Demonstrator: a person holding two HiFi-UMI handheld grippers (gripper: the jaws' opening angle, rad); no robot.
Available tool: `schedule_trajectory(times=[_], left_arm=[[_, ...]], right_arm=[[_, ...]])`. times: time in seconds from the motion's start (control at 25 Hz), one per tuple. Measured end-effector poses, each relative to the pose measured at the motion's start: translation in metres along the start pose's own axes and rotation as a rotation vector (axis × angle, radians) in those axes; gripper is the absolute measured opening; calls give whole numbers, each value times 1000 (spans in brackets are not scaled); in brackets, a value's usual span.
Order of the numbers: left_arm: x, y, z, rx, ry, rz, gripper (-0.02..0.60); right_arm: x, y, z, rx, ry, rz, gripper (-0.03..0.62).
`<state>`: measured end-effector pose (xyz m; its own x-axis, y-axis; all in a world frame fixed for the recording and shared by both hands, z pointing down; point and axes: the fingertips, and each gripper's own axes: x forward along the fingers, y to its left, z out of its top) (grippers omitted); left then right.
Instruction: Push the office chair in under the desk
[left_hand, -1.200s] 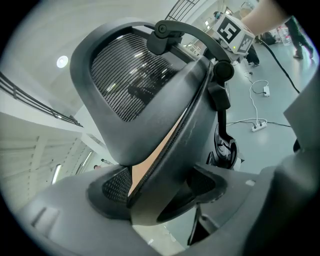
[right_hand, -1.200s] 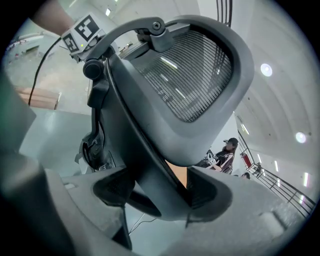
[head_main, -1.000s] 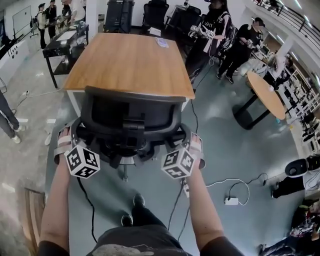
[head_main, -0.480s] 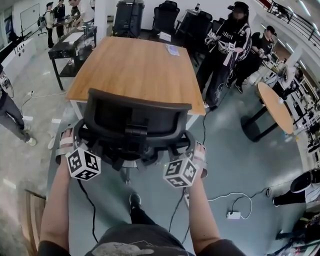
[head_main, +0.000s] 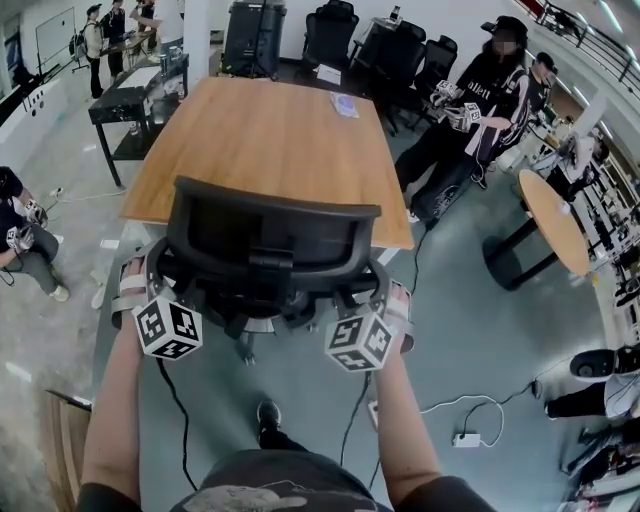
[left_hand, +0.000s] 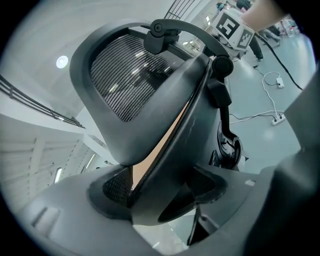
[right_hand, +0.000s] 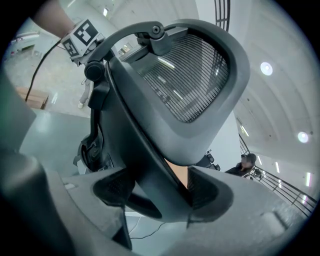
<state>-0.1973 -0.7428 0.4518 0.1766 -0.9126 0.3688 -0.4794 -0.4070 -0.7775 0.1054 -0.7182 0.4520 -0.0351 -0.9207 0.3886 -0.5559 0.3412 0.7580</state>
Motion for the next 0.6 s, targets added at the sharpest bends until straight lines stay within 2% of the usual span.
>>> schedule_trajectory(times=[0.6], left_arm=[[59, 30, 24, 6, 10, 28, 351]], right_arm=[[59, -45, 6, -12, -23, -31, 307]])
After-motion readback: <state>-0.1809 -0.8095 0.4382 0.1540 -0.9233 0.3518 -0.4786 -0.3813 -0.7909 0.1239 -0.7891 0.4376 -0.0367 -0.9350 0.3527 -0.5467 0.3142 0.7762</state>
